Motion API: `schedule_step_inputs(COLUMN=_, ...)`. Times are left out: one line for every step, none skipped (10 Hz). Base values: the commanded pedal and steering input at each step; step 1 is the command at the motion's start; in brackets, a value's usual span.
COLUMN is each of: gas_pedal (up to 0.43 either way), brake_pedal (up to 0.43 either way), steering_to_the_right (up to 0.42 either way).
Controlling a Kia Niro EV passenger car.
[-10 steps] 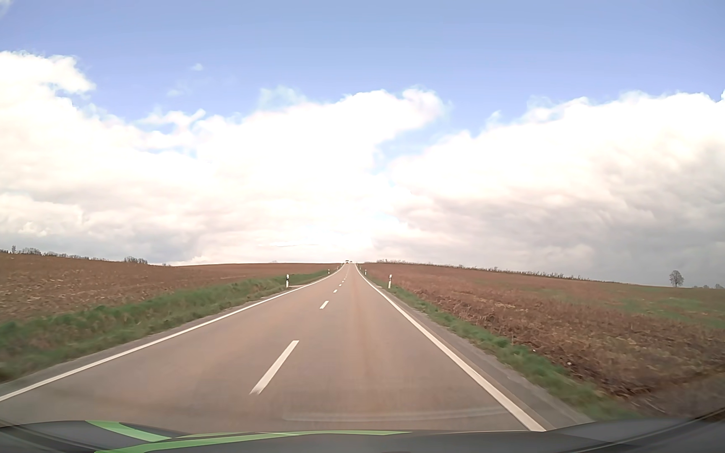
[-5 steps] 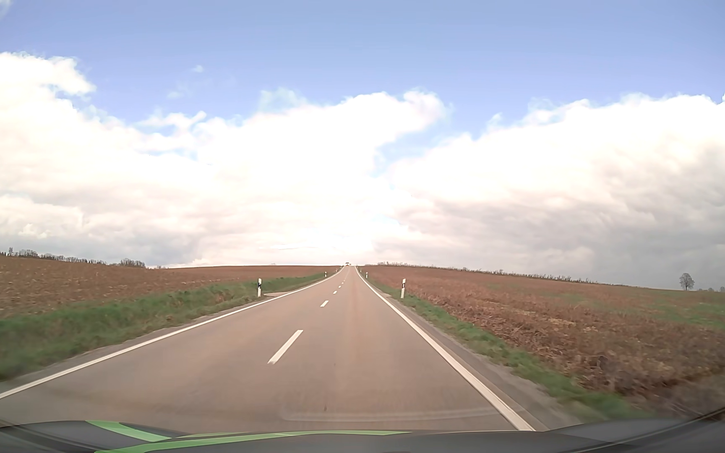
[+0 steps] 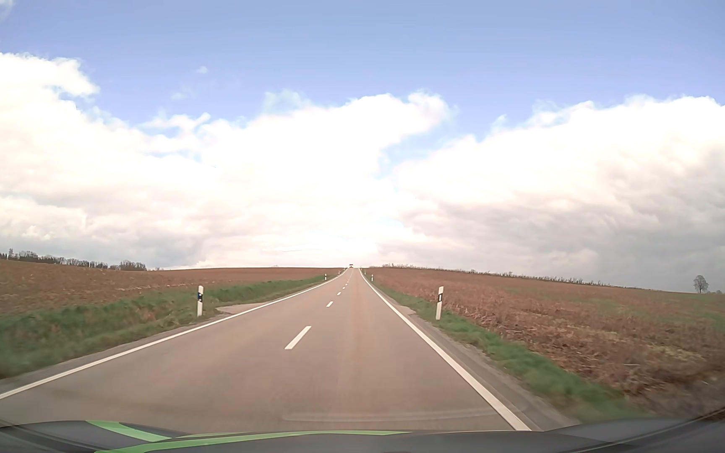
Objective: Follow the waypoints while adhering to traffic rules and regulations
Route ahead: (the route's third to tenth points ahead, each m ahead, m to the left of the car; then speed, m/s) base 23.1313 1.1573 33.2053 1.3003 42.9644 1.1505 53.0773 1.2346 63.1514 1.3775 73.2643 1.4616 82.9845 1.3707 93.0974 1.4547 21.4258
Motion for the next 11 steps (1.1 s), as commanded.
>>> schedule_step_inputs(gas_pedal=0.339, brake_pedal=0.000, steering_to_the_right=-0.005)
schedule_step_inputs(gas_pedal=0.339, brake_pedal=0.000, steering_to_the_right=-0.004)
schedule_step_inputs(gas_pedal=0.339, brake_pedal=0.000, steering_to_the_right=-0.003)
schedule_step_inputs(gas_pedal=0.339, brake_pedal=0.000, steering_to_the_right=-0.002)
schedule_step_inputs(gas_pedal=0.339, brake_pedal=0.000, steering_to_the_right=-0.001)
schedule_step_inputs(gas_pedal=0.339, brake_pedal=0.000, steering_to_the_right=-0.001)
schedule_step_inputs(gas_pedal=0.339, brake_pedal=0.000, steering_to_the_right=-0.001)
schedule_step_inputs(gas_pedal=0.339, brake_pedal=0.000, steering_to_the_right=-0.001)
schedule_step_inputs(gas_pedal=0.339, brake_pedal=0.000, steering_to_the_right=0.000)
schedule_step_inputs(gas_pedal=0.339, brake_pedal=0.000, steering_to_the_right=0.000)
schedule_step_inputs(gas_pedal=0.339, brake_pedal=0.000, steering_to_the_right=0.000)
